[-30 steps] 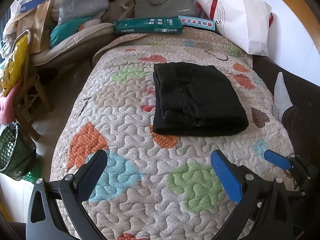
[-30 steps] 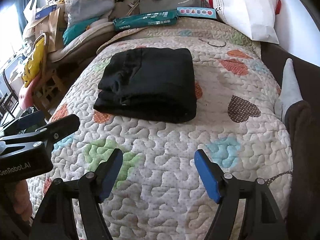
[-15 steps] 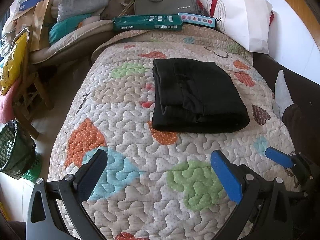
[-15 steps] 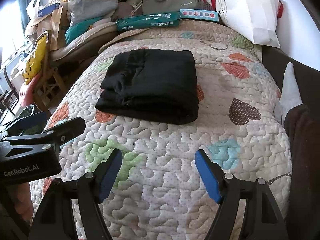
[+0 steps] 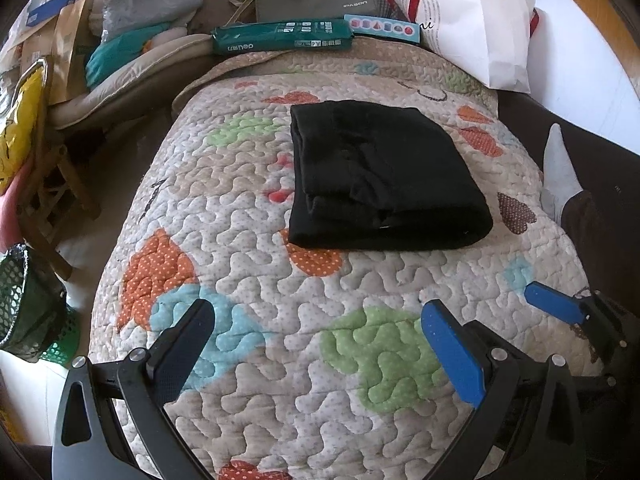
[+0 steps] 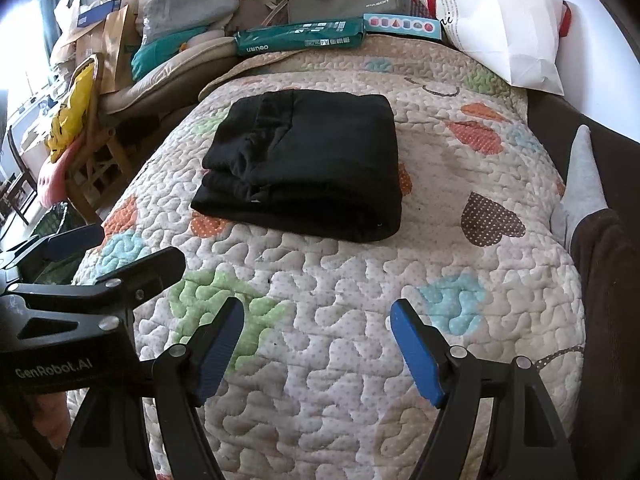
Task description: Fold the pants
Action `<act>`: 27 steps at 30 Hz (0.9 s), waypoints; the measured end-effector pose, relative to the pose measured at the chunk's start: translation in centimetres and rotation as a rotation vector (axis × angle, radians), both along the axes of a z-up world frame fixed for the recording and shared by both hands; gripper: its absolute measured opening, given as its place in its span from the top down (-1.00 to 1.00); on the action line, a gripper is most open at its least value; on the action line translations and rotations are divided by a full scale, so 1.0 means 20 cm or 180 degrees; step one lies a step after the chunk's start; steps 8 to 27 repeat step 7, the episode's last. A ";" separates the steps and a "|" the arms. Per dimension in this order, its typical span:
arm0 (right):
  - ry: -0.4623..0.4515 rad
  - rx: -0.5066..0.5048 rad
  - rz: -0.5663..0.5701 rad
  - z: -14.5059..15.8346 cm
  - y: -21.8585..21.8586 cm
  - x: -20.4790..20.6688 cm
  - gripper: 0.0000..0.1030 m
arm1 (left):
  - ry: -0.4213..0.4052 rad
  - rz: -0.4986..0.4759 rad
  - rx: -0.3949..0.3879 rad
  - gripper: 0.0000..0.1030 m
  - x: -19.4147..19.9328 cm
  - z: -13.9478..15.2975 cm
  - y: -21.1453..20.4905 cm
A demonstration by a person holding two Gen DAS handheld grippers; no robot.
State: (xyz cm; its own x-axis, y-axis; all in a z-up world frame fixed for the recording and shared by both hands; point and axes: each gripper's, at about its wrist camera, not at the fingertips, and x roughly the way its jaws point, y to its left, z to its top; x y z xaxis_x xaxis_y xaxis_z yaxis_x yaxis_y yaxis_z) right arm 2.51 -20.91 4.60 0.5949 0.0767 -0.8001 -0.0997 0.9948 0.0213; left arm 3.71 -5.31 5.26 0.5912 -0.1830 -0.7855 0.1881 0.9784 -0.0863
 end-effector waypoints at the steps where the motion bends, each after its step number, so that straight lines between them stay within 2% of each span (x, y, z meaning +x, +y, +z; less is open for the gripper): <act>1: 0.0006 -0.0001 -0.0001 0.00 0.00 0.00 -0.57 | 0.0023 0.0015 -0.0001 -1.00 0.00 -0.01 0.00; 7: 0.0071 -0.0010 0.0002 -0.02 -0.01 0.01 -0.58 | 0.0221 0.0134 -0.0113 -1.00 0.04 -0.04 0.05; 27: 0.0071 -0.0010 0.0002 -0.02 -0.01 0.01 -0.58 | 0.0221 0.0134 -0.0113 -1.00 0.04 -0.04 0.05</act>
